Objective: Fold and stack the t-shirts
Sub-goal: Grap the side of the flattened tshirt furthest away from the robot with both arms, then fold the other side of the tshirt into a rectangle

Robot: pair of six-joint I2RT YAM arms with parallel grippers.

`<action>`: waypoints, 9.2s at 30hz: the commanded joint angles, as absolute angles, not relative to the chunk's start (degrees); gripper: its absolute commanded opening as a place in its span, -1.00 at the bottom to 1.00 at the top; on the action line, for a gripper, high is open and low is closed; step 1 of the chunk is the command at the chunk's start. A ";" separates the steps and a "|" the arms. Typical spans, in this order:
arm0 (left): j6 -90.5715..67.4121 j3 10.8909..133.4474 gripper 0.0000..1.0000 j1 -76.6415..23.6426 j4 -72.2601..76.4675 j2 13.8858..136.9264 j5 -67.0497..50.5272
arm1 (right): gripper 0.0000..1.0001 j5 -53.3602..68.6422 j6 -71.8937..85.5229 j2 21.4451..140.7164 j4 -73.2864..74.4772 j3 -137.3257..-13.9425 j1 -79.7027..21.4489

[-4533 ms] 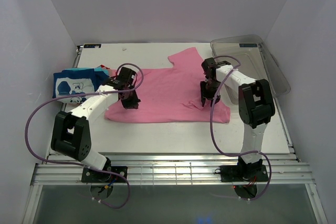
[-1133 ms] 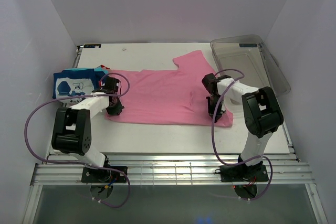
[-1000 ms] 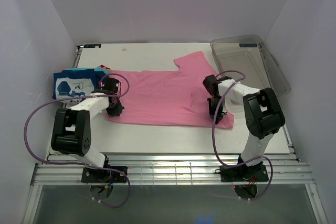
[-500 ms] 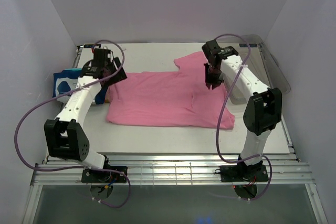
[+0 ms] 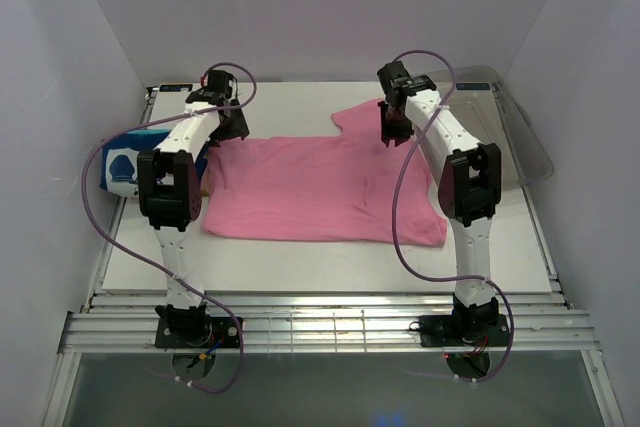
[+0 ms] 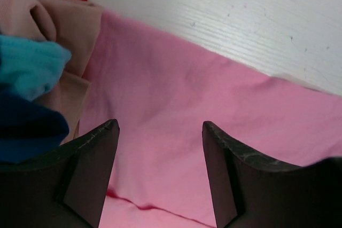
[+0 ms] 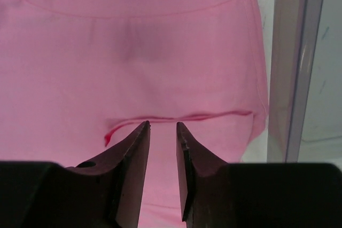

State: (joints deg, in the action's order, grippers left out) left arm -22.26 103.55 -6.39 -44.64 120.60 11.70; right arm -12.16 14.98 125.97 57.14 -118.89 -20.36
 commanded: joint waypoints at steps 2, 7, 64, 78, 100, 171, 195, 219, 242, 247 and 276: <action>-21.44 111.96 0.47 -5.98 -46.14 121.90 14.06 | -0.28 -7.92 12.83 129.00 49.05 -125.93 -17.85; -21.71 116.54 0.44 -5.89 -46.06 126.29 15.64 | -0.22 -3.61 12.31 132.36 46.51 -129.20 -16.35; -26.98 121.20 0.56 -2.37 -45.61 139.75 10.28 | 0.08 -16.08 16.26 143.70 39.29 -131.04 -11.51; -26.90 119.97 0.56 -2.20 -46.67 140.10 10.11 | 0.18 -13.36 17.66 146.51 35.86 -135.26 -11.42; -26.72 118.21 0.18 -1.50 -46.93 139.13 10.20 | -0.38 -2.90 19.51 148.45 38.41 -134.12 -11.16; -23.64 69.17 0.02 -2.55 -41.22 94.57 10.37 | -0.56 -12.57 21.18 90.26 43.59 -68.73 -19.69; -27.25 76.73 -0.26 -5.89 -41.57 102.22 9.58 | -0.08 3.68 18.37 120.40 36.74 -102.12 -19.86; -27.69 75.76 -0.38 -7.03 -40.43 106.79 9.84 | -0.07 8.88 17.67 130.52 37.35 -106.52 -22.94; -26.46 73.92 -0.38 -7.03 -40.60 103.36 11.07 | -0.84 0.26 14.94 129.99 37.44 -101.18 -24.78; -25.67 73.92 -0.40 -7.03 -40.69 103.18 12.04 | -0.85 -5.00 14.77 124.21 36.91 -97.83 -26.45; -26.46 66.10 -0.62 -6.94 -37.79 100.19 8.79 | -0.85 -24.16 24.43 111.35 38.67 -82.85 -38.67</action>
State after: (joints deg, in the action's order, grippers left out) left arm -26.50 67.55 -7.09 -39.35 103.28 8.95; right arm -19.33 23.81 108.51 37.41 -76.75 -38.74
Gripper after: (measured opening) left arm 0.195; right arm 0.079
